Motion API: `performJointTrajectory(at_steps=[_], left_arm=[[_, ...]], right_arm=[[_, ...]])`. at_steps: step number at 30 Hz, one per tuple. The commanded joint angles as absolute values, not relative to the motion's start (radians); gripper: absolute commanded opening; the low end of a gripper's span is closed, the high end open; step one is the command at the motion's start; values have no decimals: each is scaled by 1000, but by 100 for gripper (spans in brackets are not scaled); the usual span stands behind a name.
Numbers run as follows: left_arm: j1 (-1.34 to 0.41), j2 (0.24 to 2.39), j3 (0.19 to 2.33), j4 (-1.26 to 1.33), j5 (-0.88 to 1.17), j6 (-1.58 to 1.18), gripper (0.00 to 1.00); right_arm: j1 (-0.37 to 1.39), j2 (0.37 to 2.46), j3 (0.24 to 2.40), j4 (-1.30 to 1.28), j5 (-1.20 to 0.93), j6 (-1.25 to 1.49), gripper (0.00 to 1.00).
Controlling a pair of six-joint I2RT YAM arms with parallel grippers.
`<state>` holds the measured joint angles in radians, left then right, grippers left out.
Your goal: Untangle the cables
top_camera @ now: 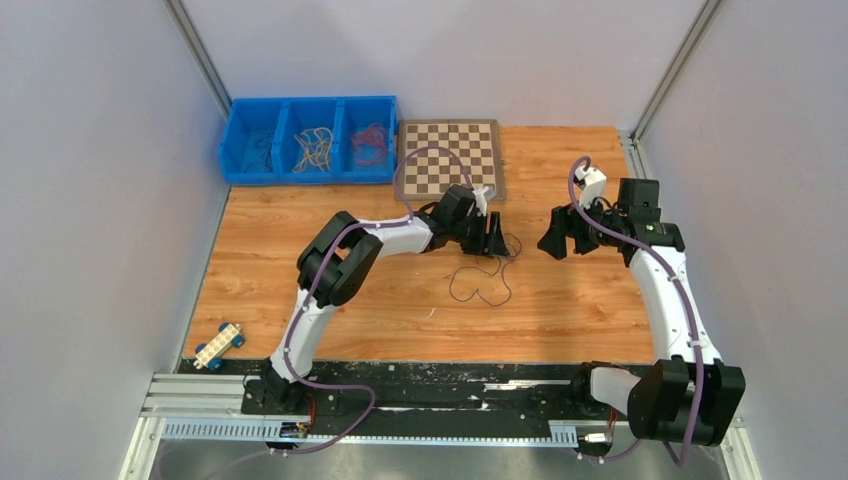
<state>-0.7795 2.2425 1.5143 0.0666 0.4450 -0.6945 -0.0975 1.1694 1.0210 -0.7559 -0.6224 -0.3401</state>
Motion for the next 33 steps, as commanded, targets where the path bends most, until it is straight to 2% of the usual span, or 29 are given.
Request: performJointTrajectory(at_steps=[1,5,7,13,16,23,27,29,30,31,32,33], left_arm=[[-820,2232,1517,-129,301,-499,69],[-866,2182,1531,-211,107,-370,73],[-888,2179,1549,-249,51,-357,78],[-962,2211,1574,-270,-11,-349,84],[-988,2241,1614,-302,-108,-348,84],[-1026,2339,1695,-392,-275,-326,76],[-1035,2390,1740,-448,-327,-317,64],[-1038,2400,1734,-454,-331,-305,53],[-1039,2401,1732,-460,-328,-300,41],[-1041,2399,1725,-465,-329,-294,34],[-1041,2390,1720,-469,-332,-290,18],[-1041,2384,1709,-469,-332,-277,9]], right_arm=[[-104,1178,961,-788,-616,-373,77],[-105,1217,967,-796,-629,-370,76],[-115,1235,986,-795,-630,-372,76],[-202,1273,1059,-797,-654,-389,77],[-270,1289,1114,-800,-667,-401,78],[-391,1332,1211,-818,-686,-417,79],[-408,1314,1203,-821,-690,-426,79],[-407,1294,1185,-820,-689,-444,79],[-407,1287,1174,-820,-690,-449,79],[-407,1285,1162,-820,-691,-452,79],[-407,1284,1155,-820,-694,-452,79],[-408,1287,1149,-820,-700,-450,79]])
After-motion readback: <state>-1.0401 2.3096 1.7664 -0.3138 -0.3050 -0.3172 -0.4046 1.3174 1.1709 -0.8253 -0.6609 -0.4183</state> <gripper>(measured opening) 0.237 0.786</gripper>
